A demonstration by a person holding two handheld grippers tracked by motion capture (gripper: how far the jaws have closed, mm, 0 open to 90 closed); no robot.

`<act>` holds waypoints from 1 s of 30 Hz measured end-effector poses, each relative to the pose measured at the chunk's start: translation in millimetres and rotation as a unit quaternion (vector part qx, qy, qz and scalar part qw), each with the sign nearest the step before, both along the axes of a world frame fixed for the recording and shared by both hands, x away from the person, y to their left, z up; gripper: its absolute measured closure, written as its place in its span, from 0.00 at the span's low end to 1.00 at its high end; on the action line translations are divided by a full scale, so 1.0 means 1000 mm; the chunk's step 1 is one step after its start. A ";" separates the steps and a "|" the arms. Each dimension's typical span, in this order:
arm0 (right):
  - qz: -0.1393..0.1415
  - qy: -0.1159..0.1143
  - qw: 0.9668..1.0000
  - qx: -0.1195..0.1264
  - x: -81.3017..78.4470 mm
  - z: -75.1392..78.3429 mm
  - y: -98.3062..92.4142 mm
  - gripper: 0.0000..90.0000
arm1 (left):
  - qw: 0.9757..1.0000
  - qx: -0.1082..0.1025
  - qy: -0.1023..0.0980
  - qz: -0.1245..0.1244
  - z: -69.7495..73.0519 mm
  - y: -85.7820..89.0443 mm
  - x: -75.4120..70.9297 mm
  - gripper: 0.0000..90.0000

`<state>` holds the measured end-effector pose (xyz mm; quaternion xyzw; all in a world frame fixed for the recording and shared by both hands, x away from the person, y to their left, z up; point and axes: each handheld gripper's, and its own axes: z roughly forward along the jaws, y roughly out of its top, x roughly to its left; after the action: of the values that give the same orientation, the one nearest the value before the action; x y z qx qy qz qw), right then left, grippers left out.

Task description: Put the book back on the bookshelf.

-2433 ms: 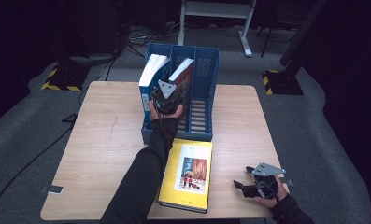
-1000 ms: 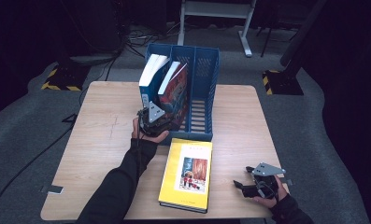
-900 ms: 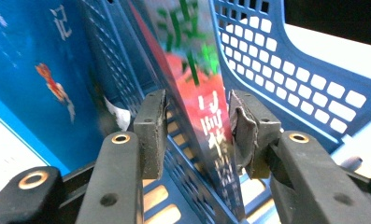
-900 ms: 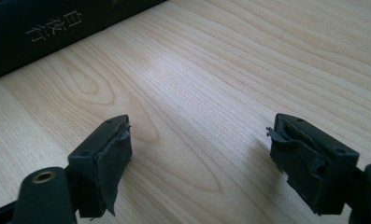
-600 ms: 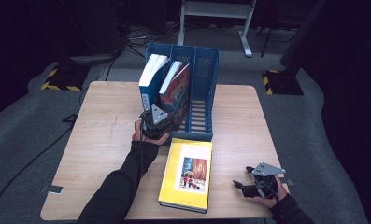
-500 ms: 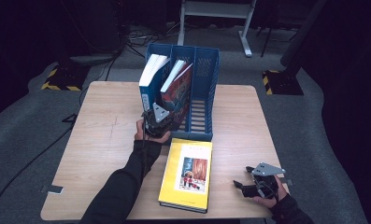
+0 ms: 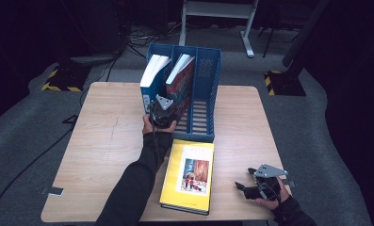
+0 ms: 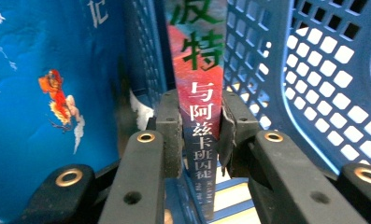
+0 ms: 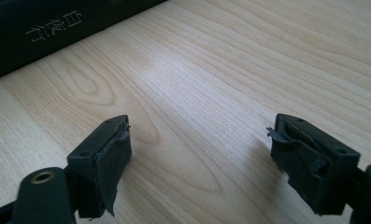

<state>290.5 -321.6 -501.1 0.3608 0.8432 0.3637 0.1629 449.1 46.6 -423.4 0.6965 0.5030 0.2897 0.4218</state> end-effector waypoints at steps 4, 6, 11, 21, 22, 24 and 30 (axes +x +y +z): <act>0.000 0.000 1.000 0.000 0.000 0.000 0.000 0.23 | 1.000 0.012 -0.002 -0.007 0.000 0.001 -0.001 0.79; 0.000 0.000 1.000 0.000 0.000 0.000 0.000 0.23 | 1.000 0.017 -0.006 -0.014 -0.001 0.001 -0.002 0.78; 0.000 0.000 1.000 0.000 0.000 0.000 0.000 0.23 | 1.000 0.012 -0.008 -0.024 0.001 0.006 -0.005 0.77; 0.000 0.001 1.000 0.000 0.000 0.000 0.000 0.23 | 0.998 0.017 -0.022 -0.063 0.009 0.020 -0.023 0.75; 0.000 0.001 1.000 0.000 0.000 0.000 0.000 0.23 | 0.997 0.019 -0.022 -0.066 0.009 0.021 -0.025 0.75; 0.000 0.001 1.000 0.000 0.000 0.000 0.000 0.22 | 0.996 0.027 -0.024 -0.079 0.009 0.024 -0.030 0.75; -0.001 0.001 1.000 0.000 0.000 0.000 0.000 0.22 | 0.992 0.038 -0.030 -0.116 0.010 0.029 -0.044 0.73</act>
<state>290.5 -321.5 -501.1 0.3621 0.8429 0.3634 0.1622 405.5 75.9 -413.7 0.7565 0.3946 0.2790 0.4406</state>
